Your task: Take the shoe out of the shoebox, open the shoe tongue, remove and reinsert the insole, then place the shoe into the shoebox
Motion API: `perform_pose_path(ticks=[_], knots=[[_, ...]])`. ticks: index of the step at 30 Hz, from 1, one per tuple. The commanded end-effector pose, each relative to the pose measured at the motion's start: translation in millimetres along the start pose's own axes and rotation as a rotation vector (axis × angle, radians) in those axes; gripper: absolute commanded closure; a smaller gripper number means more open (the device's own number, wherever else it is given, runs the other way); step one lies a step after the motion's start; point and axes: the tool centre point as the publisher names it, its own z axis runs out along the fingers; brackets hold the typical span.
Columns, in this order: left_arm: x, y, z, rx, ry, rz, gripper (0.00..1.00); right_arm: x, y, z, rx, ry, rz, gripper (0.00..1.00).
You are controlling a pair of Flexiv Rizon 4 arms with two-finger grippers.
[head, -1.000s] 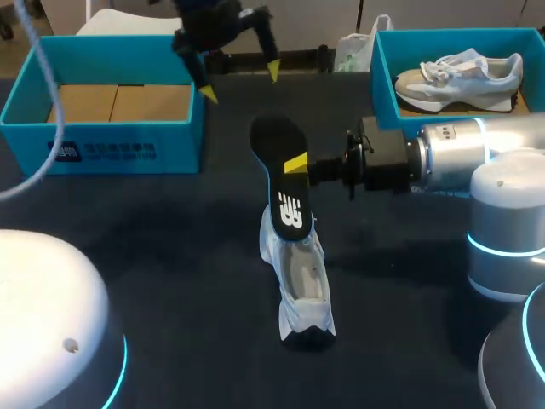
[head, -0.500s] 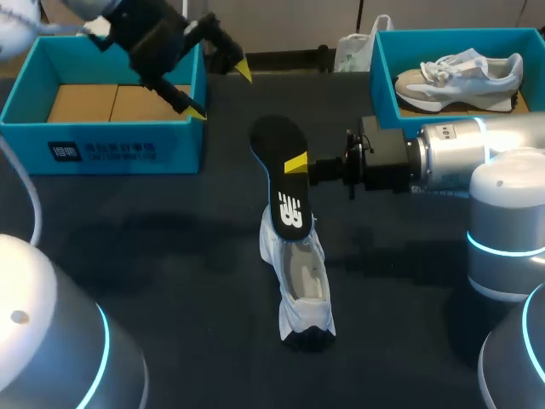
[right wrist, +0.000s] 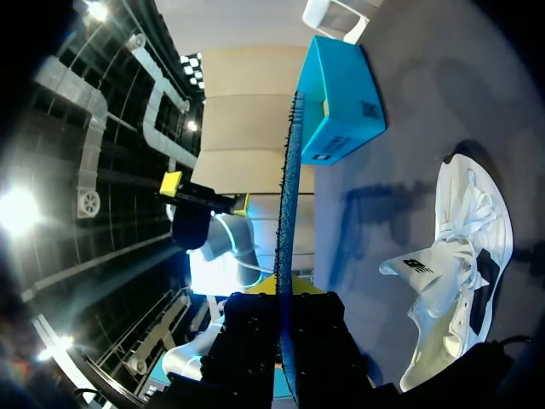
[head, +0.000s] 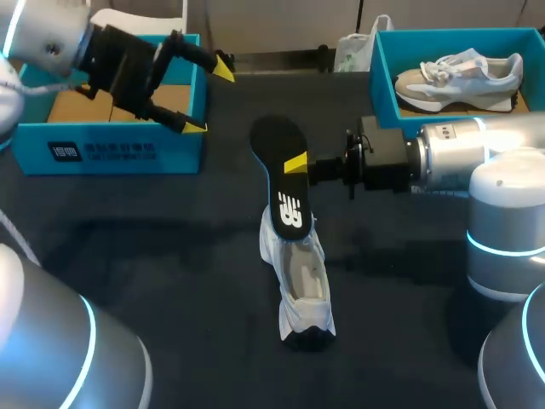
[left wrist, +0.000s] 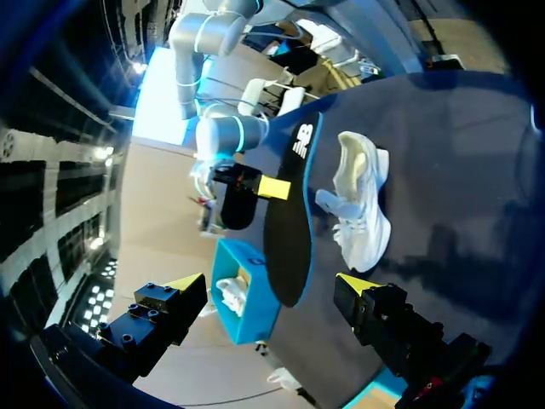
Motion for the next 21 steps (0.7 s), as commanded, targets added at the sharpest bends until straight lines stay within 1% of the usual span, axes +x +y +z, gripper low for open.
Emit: perform_pose_path(ticks=[1,11,12,13,18,19,21], knots=[[11.7,-1,-4,0.028,-0.372,-0.056,0.0,-0.2,-0.6,1,-0.003,-0.001,0.0,1.0],[12.9,0,-4,0.035,-0.377,-0.065,0.0,-0.2,-0.6,1,-0.003,-0.001,0.0,1.0],[16.8,-3,1,0.012,-0.378,-0.036,0.0,-0.2,-0.6,1,-0.003,-0.001,0.0,1.0],[20.4,-5,5,0.006,-0.39,-0.022,0.0,-0.2,-0.6,1,-0.003,-0.001,0.0,1.0],[33.6,-8,18,0.027,-0.464,0.004,0.0,-0.2,-0.6,1,-0.003,-0.001,0.0,1.0],[34.4,-6,20,0.017,-0.464,-0.005,0.0,-0.2,-0.6,1,-0.003,-0.001,0.0,1.0],[34.2,-5,20,0.025,-0.446,-0.024,0.0,-0.2,-0.6,1,-0.003,-0.001,0.0,1.0]])
